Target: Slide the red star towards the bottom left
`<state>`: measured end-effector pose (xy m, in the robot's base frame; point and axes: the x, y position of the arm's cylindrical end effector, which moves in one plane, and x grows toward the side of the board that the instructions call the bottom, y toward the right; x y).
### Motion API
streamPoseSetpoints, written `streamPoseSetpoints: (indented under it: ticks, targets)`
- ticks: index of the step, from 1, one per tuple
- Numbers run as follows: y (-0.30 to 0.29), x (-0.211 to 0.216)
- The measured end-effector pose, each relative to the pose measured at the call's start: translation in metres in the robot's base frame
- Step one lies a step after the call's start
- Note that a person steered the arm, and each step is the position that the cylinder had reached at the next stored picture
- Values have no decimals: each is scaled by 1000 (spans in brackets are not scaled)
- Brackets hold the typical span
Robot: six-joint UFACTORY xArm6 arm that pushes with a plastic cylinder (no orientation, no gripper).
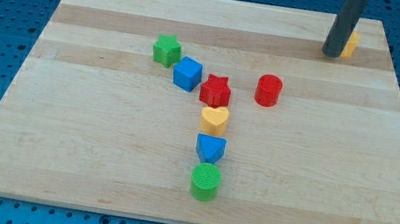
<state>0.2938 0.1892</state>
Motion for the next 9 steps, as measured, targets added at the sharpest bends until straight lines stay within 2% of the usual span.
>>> streamPoseSetpoints:
  ticks: [1, 3, 5, 6, 9]
  targets:
    - [0, 0]
    - [-72, 41]
    - [-132, 45]
    - [-157, 71]
    - [-170, 74]
